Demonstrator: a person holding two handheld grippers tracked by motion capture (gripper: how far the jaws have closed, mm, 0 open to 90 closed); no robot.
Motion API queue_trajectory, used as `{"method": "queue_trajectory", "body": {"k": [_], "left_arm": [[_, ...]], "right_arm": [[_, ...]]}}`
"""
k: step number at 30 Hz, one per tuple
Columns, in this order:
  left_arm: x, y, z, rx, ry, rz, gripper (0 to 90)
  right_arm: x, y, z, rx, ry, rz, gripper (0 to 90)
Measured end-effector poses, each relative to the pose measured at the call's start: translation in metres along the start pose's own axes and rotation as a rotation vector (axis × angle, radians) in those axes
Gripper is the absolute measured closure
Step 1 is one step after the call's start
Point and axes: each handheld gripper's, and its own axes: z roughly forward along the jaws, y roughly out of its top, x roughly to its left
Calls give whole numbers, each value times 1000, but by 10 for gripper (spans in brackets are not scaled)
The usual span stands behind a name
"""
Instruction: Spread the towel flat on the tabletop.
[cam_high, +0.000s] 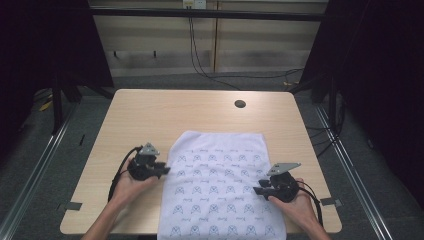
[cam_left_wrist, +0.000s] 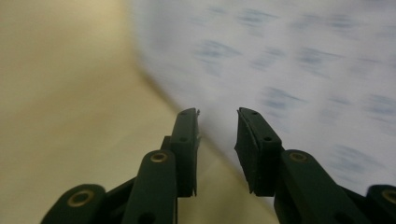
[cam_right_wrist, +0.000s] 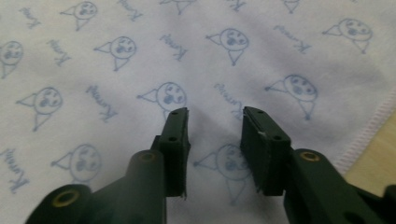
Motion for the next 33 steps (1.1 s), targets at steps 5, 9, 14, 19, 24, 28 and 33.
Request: {"method": "queue_trajectory", "body": {"k": [5,9,14,19,24,28,33], "left_arm": [[26,15,18,-93,-86,-137,673],[31,28,35,-86,-28,-178,631],[34,36,49,-43,-32,-208,673],[30,45,49,-91,-15,-192,863],[15,57,33,-167,-77,-134,852],[8,59,27,-192,-95,-89,728],[24,55,32,-201,-49,-171,718]], "right_arm": [[-7,14,-18,-134,-4,21,589],[-12,15,-8,-116,-10,29,585],[-12,15,-3,-107,13,34,564],[-11,14,-2,-99,21,32,563],[-12,13,-3,-97,14,37,559],[-11,13,-1,-91,10,35,557],[-11,13,-1,-82,12,44,547]]}}
